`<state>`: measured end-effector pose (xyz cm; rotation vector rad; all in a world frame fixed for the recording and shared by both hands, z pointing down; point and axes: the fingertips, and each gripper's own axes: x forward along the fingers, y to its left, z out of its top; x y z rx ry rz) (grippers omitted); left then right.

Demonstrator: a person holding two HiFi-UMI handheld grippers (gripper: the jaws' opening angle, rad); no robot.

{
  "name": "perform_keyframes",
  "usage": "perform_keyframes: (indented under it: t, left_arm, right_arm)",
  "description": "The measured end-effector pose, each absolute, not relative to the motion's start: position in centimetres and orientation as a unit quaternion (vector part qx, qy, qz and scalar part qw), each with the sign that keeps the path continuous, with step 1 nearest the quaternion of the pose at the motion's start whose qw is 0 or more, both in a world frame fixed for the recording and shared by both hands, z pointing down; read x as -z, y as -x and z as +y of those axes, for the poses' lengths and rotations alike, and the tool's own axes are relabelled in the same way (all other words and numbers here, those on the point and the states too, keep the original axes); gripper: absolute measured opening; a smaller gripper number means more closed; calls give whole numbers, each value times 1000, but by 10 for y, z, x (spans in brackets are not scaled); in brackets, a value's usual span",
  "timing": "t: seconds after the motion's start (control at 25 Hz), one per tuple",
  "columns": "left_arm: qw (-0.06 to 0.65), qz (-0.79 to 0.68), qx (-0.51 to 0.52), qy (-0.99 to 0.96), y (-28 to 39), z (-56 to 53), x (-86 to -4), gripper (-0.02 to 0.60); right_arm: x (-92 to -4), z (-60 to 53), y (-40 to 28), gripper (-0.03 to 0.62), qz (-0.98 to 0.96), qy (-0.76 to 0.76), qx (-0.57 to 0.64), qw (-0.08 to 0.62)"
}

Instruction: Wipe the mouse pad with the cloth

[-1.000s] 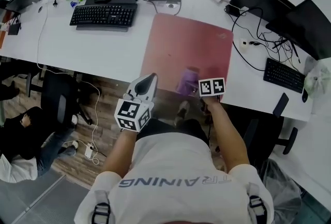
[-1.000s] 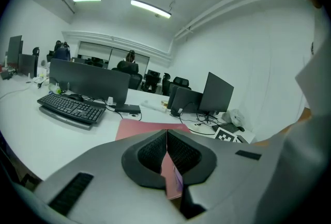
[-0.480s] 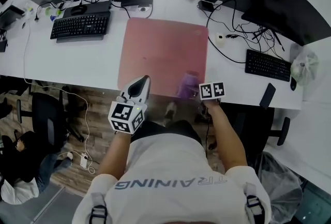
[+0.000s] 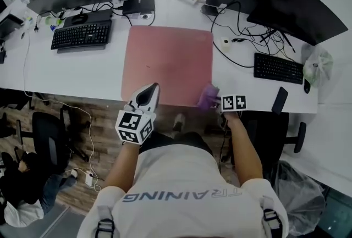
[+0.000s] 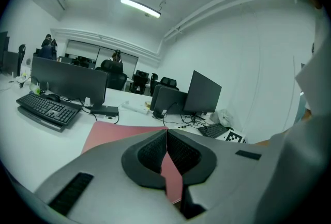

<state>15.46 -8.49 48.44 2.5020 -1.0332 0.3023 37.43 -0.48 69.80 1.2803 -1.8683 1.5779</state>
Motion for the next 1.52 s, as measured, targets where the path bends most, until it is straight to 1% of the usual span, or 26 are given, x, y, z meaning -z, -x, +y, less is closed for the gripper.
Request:
perform_keyframes:
  t: [0.16,0.28,0.52,0.92,1.16,1.28,1.4,1.52]
  left_arm:
    - [205,-367,-104,-902,-148,-86,-479,31]
    - [198,-364,-95,-905,-142,-90,-469,31]
    - [179,-359,-75,-913,-117,-97,-441,31]
    - [145,-378,-31,-914,-54,-117,-382,31]
    - [105,-399,-17,-911,-16,-128,-345,31]
    - [96,-403,-9,-910,-2,-129,-329,31]
    - [84,-403,0,-911,8,-127,-314,31]
    - [73,-402,8,-913,16,-127,-304,31]
  right_arm:
    - [-694,5,-388,101,-649,-491,-546,199]
    - [-674,6,-390,101,-656,-521,-505,207]
    - [-587,-18,-360,101,-709,-572,-394,122]
    - [-431,-58,-301,101,-753,-616,-230,31]
    - [-339,-62,-267,101,-768,-632,-105,10]
    - [-300,-58,-251,101,-772,-633,-59,-4]
    - [-272,-55,-238,101,-772,-635,-29,-16]
    - [-258,-55,-230,100,-763,-646,3,-9]
